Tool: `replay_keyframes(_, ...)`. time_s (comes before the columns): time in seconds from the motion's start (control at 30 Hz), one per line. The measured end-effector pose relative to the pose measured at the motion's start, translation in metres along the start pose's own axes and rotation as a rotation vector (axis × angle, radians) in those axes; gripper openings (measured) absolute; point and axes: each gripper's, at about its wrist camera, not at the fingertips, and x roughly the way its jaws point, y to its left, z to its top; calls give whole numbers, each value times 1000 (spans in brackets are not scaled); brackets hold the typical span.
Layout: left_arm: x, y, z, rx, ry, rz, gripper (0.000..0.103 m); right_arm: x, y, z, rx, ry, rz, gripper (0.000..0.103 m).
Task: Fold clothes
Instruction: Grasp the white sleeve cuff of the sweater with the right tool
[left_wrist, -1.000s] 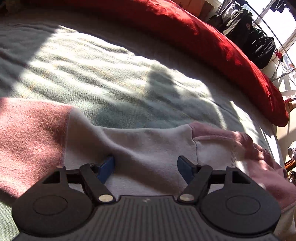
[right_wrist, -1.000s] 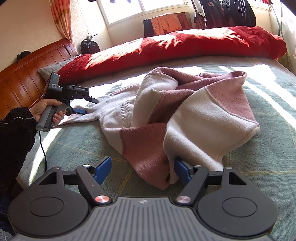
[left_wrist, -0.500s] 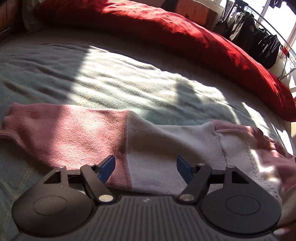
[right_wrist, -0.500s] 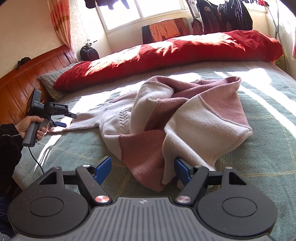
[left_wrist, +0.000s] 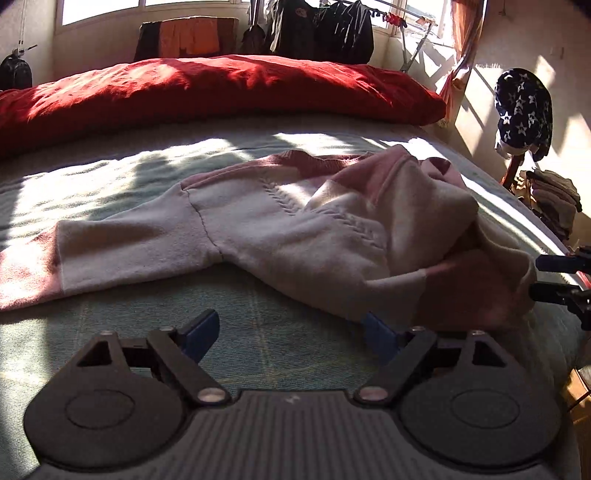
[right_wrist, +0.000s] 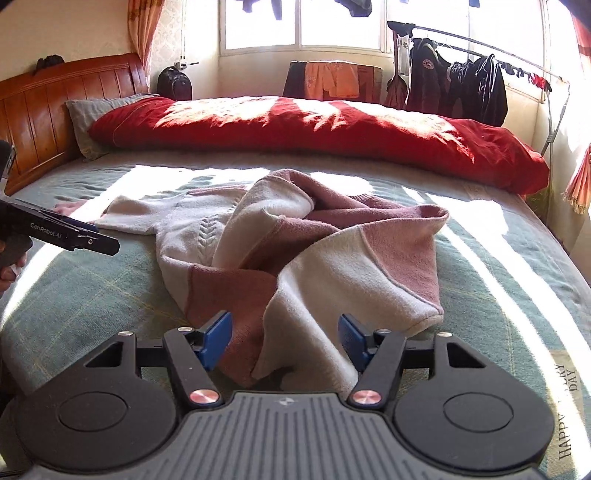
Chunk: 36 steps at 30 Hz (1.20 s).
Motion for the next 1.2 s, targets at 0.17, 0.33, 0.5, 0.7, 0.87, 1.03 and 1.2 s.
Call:
replay_keyframes(0.17,-8,-39,-26,19,-37,-6,87,6,-11,0,-25,16,-14,38)
replay_keyframes(0.33,-16,-62,-42,-19,-50,-19,88,10,-23,1,-41,28,-23,18)
replay_keyframes(0.5,-17,-80,-45,-22,-55,8,88,12,-36,2,-55,38,-34,14)
replay_keyframes(0.7,-18,-93,-43,-39,-41,10,89,7,-76,20,-66,28,-113,13)
replay_keyframes(0.87,-19,-103,-40,-24,-34,20,89,5,-117,31,-52,23,-187,13)
replay_keyframes(1.03,-13,-111,-36,-2,-5,51,92,4,-152,39,-25,17,-254,13)
replay_keyframes(1.2,-5,-119,-34,29,16,64,92,5,-187,45,-3,16,-316,13)
